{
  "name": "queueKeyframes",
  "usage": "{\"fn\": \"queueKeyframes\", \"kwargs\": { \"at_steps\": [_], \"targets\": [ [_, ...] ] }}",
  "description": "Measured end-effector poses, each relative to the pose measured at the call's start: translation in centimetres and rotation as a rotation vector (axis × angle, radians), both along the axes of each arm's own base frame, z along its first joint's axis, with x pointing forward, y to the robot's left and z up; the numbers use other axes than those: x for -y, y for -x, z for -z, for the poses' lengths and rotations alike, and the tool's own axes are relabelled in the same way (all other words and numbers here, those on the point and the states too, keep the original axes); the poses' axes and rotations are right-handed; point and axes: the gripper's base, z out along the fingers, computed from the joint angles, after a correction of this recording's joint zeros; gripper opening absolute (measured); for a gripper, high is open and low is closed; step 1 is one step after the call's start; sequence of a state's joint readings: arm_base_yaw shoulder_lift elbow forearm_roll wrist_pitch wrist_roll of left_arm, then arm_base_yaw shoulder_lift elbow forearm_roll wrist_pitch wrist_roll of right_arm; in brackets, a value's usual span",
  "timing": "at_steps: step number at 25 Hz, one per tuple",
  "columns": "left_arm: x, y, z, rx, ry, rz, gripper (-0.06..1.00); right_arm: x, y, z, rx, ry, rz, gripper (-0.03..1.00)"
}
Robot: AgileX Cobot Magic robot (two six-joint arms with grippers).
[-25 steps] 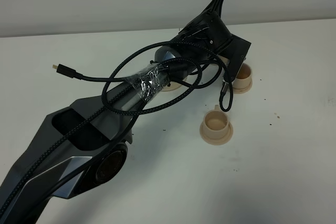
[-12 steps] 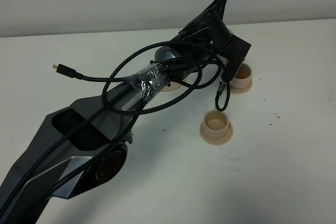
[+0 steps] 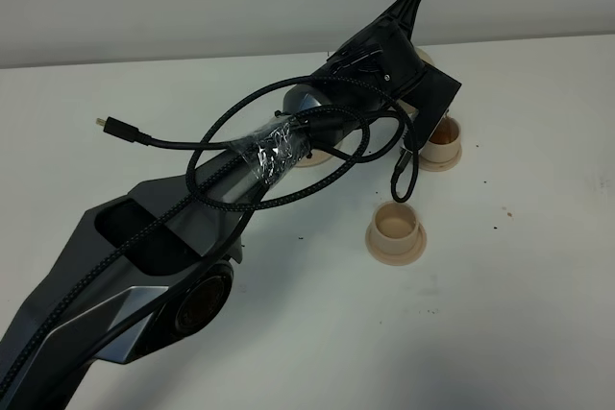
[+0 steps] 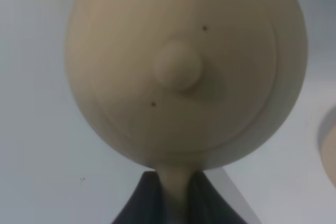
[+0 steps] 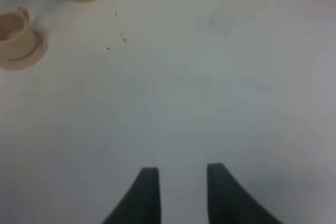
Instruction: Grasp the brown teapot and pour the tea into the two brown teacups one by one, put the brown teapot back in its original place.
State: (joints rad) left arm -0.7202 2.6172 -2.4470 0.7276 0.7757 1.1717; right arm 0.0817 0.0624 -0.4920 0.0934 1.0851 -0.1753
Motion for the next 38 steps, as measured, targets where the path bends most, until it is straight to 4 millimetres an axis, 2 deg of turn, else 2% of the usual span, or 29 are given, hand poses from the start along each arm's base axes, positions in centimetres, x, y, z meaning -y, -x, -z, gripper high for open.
{"fn": "queueKeyframes", "kwargs": {
  "at_steps": [38],
  "targets": [
    [-0.05, -0.1, -0.12, 0.016, -0.052, 0.034, 0.13, 0.02, 0.0, 0.0, 0.0, 0.002, 0.001, 0.24]
  ]
}}
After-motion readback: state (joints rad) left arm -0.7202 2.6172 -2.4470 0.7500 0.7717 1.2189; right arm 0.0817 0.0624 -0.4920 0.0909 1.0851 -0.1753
